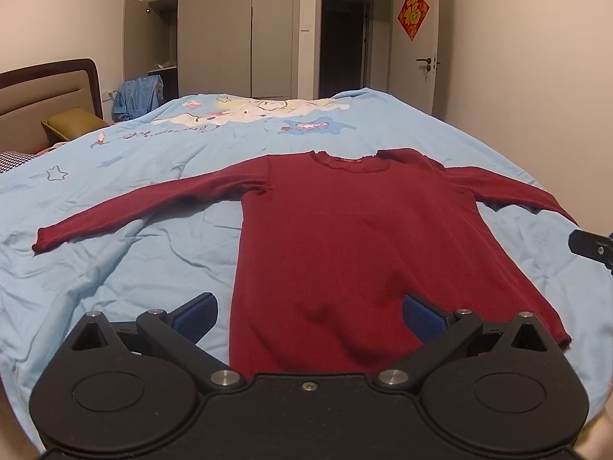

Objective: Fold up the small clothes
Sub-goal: 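Move the right gripper to the sweater's sleeve cuff and grasp it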

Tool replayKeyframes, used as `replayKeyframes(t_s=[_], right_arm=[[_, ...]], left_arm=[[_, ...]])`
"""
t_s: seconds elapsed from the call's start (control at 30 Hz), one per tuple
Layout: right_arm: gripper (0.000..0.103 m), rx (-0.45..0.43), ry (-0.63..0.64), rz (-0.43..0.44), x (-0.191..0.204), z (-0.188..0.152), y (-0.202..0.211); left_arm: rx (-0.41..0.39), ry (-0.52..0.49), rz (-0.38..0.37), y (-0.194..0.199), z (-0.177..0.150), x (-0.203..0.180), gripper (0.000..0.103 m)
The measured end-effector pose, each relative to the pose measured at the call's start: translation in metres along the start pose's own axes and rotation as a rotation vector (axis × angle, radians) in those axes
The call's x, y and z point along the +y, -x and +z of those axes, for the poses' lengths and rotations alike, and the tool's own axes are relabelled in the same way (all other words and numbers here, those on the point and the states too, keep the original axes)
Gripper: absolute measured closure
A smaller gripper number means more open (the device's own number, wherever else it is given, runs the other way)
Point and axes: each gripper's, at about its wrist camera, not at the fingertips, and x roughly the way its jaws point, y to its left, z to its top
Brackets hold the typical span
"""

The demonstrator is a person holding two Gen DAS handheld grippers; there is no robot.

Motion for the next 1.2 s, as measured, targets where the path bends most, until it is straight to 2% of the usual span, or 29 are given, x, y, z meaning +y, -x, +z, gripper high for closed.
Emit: replayKeyframes(t_s=[0.4, 0.63, 0.77, 1.07, 1.2], right_arm=[[0.000, 0.075, -0.047, -0.078, -0.048, 0.015, -0.077], [0.000, 0.110, -0.090, -0.140, -0.079, 0.019, -0.122], [0.000, 0.112, -0.129, -0.171, -0.101, 0.019, -0.144], [0.000, 0.111, -0.196, -0.251, -0.148, 0.019, -0.184], [0.000, 0.050, -0.265, -0.204, -0.171, 0.018, -0.188]], left_arm=[[0.043, -0.014, -0.004, -0.089, 0.046, -0.029, 0.001], [0.054, 0.004, -0.014, -0.151, 0.060, -0.052, 0.001], [0.048, 0.019, 0.002, -0.180, 0.058, -0.060, 0.001], [0.063, 0.024, -0.011, -0.223, 0.047, -0.064, 0.001], [0.038, -0.002, -0.011, -0.228, 0.037, -0.064, 0.001]])
